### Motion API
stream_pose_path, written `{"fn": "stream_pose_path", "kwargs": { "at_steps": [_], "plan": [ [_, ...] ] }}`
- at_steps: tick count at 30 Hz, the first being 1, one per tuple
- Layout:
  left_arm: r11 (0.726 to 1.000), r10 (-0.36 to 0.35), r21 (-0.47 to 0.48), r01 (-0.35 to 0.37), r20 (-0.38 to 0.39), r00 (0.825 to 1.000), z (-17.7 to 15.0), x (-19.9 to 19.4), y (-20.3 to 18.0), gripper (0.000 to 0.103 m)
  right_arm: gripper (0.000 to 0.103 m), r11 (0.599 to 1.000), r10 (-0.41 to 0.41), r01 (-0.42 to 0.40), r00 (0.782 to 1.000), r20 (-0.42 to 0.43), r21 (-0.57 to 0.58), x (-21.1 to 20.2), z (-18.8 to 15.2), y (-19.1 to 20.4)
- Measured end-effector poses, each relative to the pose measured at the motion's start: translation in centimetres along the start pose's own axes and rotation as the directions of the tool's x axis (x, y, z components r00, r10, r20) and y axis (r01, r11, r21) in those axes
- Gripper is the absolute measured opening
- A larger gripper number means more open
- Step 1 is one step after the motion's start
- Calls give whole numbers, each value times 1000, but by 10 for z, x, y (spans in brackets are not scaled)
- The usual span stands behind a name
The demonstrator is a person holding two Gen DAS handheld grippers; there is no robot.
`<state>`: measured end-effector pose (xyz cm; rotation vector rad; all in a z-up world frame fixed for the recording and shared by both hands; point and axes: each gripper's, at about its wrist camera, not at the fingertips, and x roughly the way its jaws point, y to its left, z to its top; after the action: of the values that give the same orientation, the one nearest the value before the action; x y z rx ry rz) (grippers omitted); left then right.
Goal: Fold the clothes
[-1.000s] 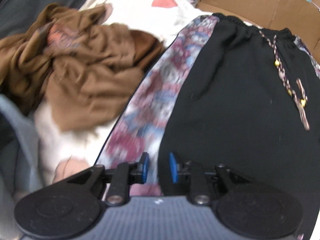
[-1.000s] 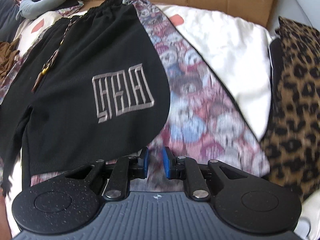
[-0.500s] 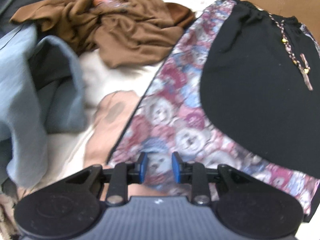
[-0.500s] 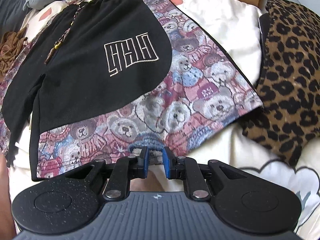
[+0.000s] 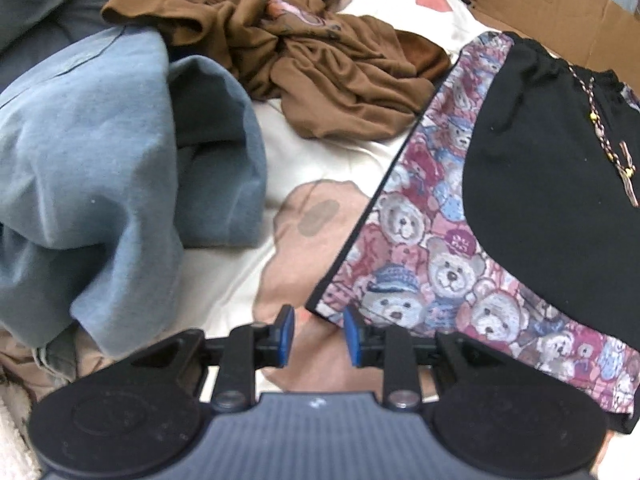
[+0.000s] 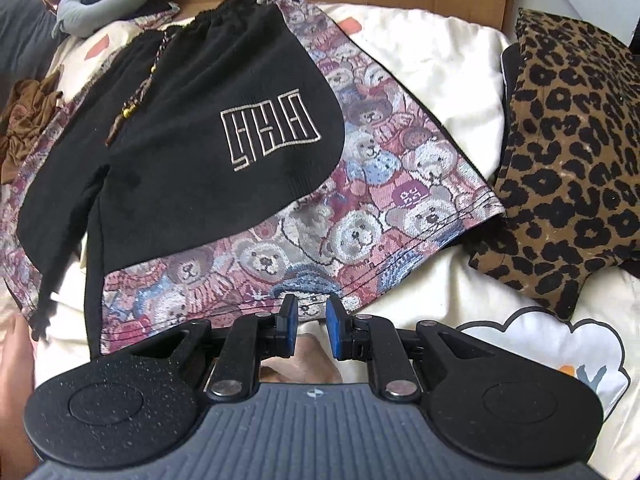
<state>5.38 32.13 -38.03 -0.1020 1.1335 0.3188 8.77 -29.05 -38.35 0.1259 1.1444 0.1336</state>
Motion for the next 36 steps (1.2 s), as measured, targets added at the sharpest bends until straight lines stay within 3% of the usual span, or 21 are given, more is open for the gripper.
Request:
{"fn": "stream_pose_path", "kwargs": {
  "at_steps": [17,20,23,28,36],
  "plan": [
    [998,-40,57,40,-5,999,1,35,2,29,22,1000,-20,20,1000,-9,1,-3,2,4],
    [996,-58,63,57,6,998,2,33,3,11,22,1000,-17,17,1000,-7,-7,-3,2,7],
    [995,-85,60,83,21,996,4,27,6,9,22,1000,-8,8,1000,2,-15,-4,3,10],
    [991,-109,76,108,19,994,5,21,13,10,22,1000,-7,7,1000,7,-6,-4,4,9],
    [989,-128,76,127,13,992,10,26,13,22,22,1000,-17,17,1000,5,1,-4,4,6]
  ]
}}
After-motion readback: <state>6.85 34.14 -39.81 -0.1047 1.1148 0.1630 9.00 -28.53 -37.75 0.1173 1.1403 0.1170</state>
